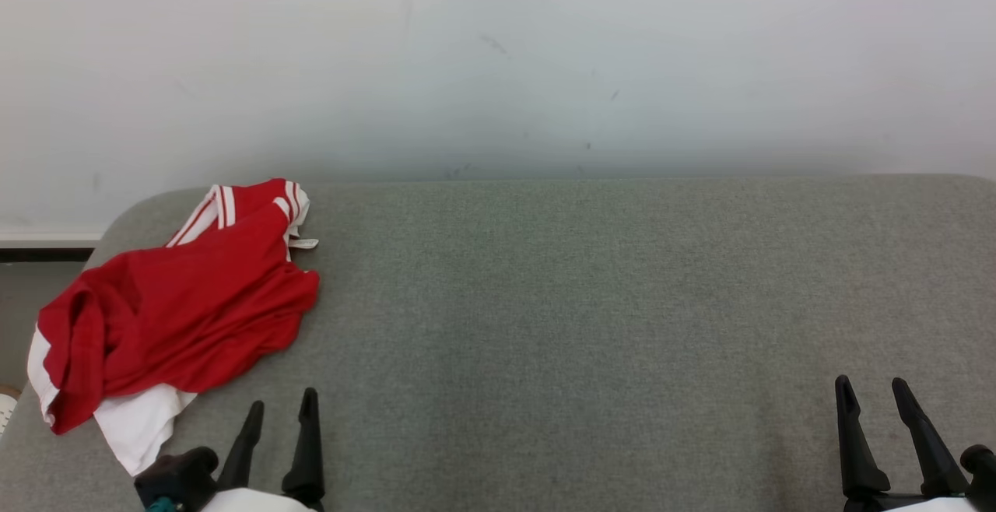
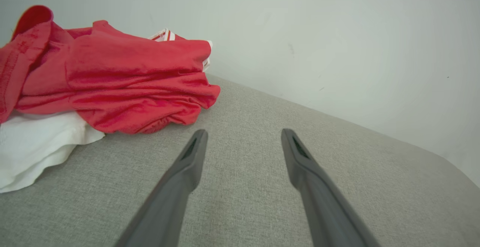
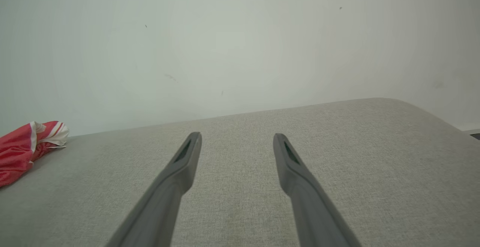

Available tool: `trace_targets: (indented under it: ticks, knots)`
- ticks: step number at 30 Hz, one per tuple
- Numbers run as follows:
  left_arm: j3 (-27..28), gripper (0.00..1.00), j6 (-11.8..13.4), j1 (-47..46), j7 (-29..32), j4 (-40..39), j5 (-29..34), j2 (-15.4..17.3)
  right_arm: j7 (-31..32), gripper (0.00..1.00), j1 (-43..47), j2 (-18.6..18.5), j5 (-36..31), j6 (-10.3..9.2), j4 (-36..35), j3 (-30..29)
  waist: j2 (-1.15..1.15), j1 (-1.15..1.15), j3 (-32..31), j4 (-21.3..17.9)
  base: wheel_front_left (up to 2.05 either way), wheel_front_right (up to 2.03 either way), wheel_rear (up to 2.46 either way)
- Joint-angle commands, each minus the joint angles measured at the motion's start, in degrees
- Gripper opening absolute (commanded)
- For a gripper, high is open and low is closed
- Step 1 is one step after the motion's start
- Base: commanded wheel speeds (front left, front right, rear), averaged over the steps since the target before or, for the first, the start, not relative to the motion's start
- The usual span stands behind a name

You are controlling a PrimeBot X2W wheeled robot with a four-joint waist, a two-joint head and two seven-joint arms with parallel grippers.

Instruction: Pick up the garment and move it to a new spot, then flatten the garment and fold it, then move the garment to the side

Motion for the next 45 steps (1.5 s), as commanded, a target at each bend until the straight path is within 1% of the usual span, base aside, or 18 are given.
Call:
trace_targets:
  ticks: [1, 9, 25, 39, 45]
  knots:
    - [-0.01, 1.0, -0.22, -0.11, -0.73, -0.13, 2.4, 0.55, -0.73, 1.0, 0.16, -0.41, -2.1, -0.08, -0.1, -0.08, 0.0, 0.0, 0.0, -0.02, 0.0, 0.0, 0.0]
    - [-0.38, 1.0, 0.0, 0.09, -1.77, -0.26, 6.54, 0.54, -1.72, 1.0, 1.0, 0.29, -5.21, -0.09, 0.66, -0.32, 0.0, 0.0, 0.05, -0.06, 0.0, 0.0, 0.0]
    - [-0.54, 1.0, -0.27, 0.38, -3.57, 1.02, 13.29, 0.56, -3.59, 1.0, 1.69, 0.39, -10.15, -0.1, 1.71, -0.25, 0.0, 0.0, 0.11, -0.44, 0.0, 0.0, 0.0]
    - [-1.02, 1.0, -0.1, 0.52, -4.96, 2.17, 17.36, 0.5, -4.94, 1.0, 2.45, 0.04, -14.1, -0.12, 2.33, 0.04, 0.0, 0.0, 0.23, -0.63, 0.0, 0.0, 0.0]
    - [-0.91, 1.0, -0.05, 0.67, -4.93, 2.1, 17.14, 0.47, -4.98, 1.0, 2.46, 0.37, -11.54, -0.12, 2.82, 0.19, 0.0, 0.0, 0.31, -0.85, 0.0, 0.0, 0.0]
